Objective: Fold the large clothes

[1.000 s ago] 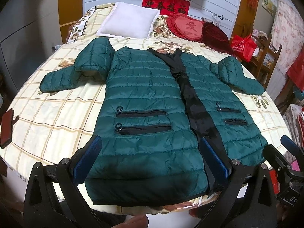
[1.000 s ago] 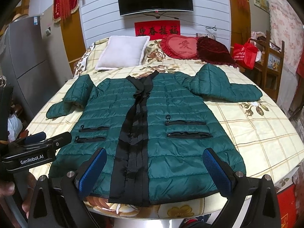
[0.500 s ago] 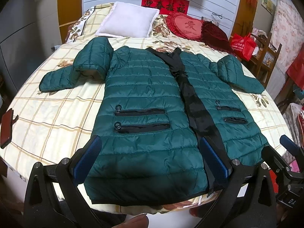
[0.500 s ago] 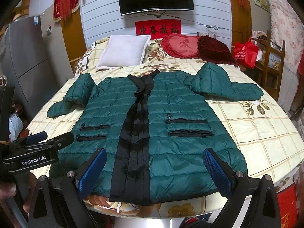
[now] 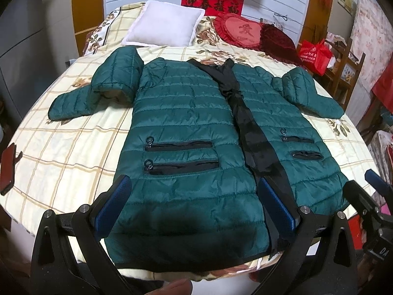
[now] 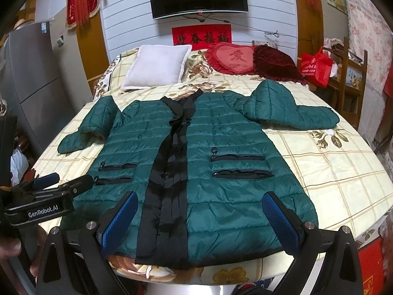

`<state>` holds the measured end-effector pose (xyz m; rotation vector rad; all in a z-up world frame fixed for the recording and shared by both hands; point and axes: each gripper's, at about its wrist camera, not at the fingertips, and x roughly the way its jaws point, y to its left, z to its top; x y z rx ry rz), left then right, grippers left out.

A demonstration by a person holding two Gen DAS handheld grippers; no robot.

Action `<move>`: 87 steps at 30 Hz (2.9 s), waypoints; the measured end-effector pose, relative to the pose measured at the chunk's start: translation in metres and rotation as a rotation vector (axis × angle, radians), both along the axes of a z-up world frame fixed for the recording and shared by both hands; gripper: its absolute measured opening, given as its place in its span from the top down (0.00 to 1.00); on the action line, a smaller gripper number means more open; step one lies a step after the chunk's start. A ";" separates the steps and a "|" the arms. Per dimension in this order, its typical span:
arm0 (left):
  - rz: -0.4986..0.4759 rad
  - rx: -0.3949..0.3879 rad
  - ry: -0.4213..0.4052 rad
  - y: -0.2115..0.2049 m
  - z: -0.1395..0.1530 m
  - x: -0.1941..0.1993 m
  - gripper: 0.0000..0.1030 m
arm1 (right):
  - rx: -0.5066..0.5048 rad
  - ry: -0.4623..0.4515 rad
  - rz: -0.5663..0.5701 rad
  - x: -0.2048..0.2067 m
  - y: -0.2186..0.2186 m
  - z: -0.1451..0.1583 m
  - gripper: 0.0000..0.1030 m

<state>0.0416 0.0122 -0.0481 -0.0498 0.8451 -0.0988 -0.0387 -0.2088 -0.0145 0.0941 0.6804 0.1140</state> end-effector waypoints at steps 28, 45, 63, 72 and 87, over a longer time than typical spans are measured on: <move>0.057 0.039 0.005 0.000 -0.045 0.156 0.00 | 0.010 -0.043 -0.053 0.147 -0.026 -0.044 0.03; 0.061 0.030 0.131 0.010 -0.097 0.178 0.00 | -0.272 -0.142 -0.008 0.176 -0.015 -0.065 0.03; 0.027 0.051 0.124 0.021 -0.099 0.170 0.00 | -0.326 0.038 0.013 0.161 -0.025 -0.087 0.03; 0.037 0.072 0.128 0.016 -0.100 0.170 0.00 | -0.357 -0.308 -0.063 0.131 0.004 -0.028 0.03; 0.035 0.085 0.120 0.015 -0.100 0.170 0.00 | 0.010 -0.104 0.002 0.171 0.012 -0.048 0.03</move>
